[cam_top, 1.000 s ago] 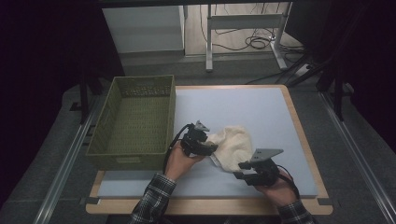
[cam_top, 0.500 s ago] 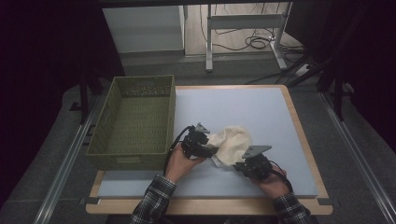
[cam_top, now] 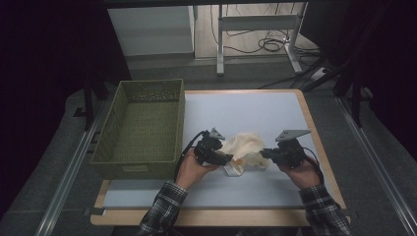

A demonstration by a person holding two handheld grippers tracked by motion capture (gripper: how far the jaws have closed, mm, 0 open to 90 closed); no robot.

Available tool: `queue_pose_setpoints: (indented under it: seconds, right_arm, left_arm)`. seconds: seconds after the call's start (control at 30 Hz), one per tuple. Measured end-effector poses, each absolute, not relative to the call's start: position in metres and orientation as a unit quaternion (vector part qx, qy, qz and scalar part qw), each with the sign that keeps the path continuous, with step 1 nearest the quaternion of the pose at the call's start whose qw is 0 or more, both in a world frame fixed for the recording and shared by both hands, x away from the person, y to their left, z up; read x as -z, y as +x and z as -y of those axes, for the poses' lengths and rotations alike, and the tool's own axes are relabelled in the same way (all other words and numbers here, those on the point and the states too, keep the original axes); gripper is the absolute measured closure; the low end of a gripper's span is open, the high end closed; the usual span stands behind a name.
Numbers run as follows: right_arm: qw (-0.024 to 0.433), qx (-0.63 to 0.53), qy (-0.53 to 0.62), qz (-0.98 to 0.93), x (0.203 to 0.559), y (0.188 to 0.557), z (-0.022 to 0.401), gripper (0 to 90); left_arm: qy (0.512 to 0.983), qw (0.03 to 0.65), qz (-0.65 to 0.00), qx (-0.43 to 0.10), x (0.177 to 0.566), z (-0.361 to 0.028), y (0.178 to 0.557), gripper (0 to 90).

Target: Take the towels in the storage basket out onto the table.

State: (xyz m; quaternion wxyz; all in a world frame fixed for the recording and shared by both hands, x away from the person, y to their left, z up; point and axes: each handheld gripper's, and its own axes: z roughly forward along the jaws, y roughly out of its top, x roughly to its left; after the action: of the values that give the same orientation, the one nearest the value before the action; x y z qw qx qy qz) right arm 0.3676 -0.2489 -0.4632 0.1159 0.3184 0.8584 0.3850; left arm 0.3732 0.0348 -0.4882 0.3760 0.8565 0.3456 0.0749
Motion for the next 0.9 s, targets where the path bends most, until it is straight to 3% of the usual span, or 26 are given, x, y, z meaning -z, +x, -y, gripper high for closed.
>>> queue_pose_setpoints:
  seconds: [0.43,0.7,0.9]
  right_arm:
    - [0.148,-0.385,0.364,-0.835,0.439,0.408,0.272,85.0]
    - [0.156,-0.38,0.396,-0.821,0.432,0.432,0.29,85.0]
    - [0.151,-0.381,0.421,-0.809,0.433,0.452,0.301,85.0]
  left_arm:
    - [0.856,0.375,-0.346,-0.078,0.483,-0.029,0.386,52.9]
    - [0.851,0.363,-0.368,-0.088,0.479,-0.029,0.409,82.7]
    - [0.84,0.359,-0.389,-0.116,0.463,-0.024,0.442,84.7]
